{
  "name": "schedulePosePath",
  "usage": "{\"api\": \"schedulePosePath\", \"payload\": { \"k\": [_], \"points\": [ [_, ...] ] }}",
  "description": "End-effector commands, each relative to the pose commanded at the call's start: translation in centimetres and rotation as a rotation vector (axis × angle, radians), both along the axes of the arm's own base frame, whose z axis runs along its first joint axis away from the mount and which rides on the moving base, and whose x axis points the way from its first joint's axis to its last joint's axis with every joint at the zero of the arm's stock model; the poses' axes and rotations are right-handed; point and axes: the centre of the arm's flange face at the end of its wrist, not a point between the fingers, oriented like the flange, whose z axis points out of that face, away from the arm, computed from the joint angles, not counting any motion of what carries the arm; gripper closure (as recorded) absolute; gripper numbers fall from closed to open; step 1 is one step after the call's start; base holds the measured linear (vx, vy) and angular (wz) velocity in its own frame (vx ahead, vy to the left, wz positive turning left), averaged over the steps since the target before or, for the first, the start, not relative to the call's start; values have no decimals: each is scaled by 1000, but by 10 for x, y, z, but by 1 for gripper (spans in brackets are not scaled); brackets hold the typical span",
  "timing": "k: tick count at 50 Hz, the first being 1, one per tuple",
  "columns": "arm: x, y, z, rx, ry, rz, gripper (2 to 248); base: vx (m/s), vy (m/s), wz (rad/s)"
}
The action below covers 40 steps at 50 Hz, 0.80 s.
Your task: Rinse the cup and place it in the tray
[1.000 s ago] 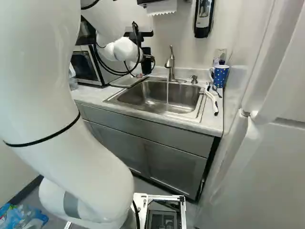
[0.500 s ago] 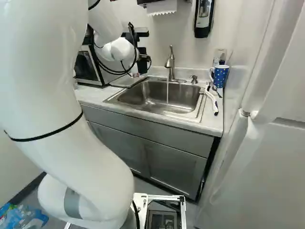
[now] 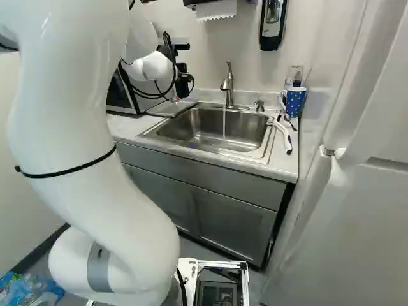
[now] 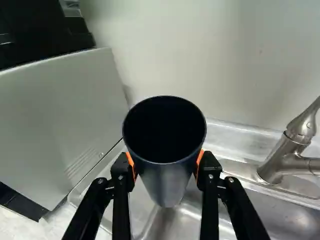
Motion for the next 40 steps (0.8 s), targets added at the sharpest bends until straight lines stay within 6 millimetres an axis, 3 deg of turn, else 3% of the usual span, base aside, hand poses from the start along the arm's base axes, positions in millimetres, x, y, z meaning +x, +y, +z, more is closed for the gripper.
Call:
{"api": "schedulePosePath", "payload": {
  "k": [21,40],
  "points": [
    [25,32,-2,1,-6,49,125,0,0,0],
    [59,55,-24,-2,13,78,125,0,0,0]
  ]
}}
